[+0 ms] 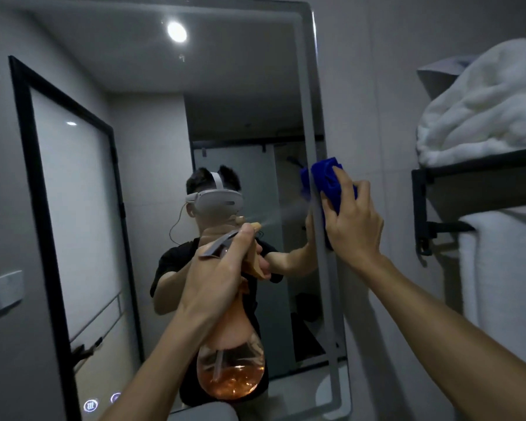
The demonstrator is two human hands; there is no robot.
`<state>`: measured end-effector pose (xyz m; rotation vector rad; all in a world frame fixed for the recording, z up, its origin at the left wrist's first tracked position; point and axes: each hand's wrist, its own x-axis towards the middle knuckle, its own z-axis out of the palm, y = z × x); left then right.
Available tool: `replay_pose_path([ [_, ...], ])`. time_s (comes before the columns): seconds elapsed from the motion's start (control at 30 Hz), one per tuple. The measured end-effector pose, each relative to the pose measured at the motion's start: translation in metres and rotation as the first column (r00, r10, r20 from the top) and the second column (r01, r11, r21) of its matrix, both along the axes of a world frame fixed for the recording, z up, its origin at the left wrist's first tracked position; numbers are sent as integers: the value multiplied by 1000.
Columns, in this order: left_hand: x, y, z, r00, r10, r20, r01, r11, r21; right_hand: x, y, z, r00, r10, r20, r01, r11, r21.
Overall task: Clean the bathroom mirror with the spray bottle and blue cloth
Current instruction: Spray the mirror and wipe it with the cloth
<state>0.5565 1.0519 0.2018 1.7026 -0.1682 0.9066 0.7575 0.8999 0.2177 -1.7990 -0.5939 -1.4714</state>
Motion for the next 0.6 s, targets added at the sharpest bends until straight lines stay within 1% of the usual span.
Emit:
replay_pose_path([
  [0.1,4,2,-2,1000,29,-1,-29,999,18,0,0,-8,1000,1,-16,-1,1000,0],
  [0.2,0,14,-2,1000,10,1,-10,998,-55,0,5,-4,1000,20,-15,-20,999,35],
  [0.27,-7,24,2,1000,-5,4,5,996,-84,-3,10,9,1000,30,-4,-30,997,70],
  [0.4,-18,39,7,999,6,42,-3,997,-72,-17,26,49,1000,6,3,-6,991,130],
  [0.47,-20,41,8,998,-21,58,27,994,-102,-29,39,54,999,-16,40,12,996,93],
  [0.5,-21,42,8,997,-43,65,51,990,-128,-35,46,48,998,-8,68,5,999,48],
  [0.6,-23,42,5,990,-114,85,127,977,-170,-50,67,-2,977,78,198,-42,983,-177],
])
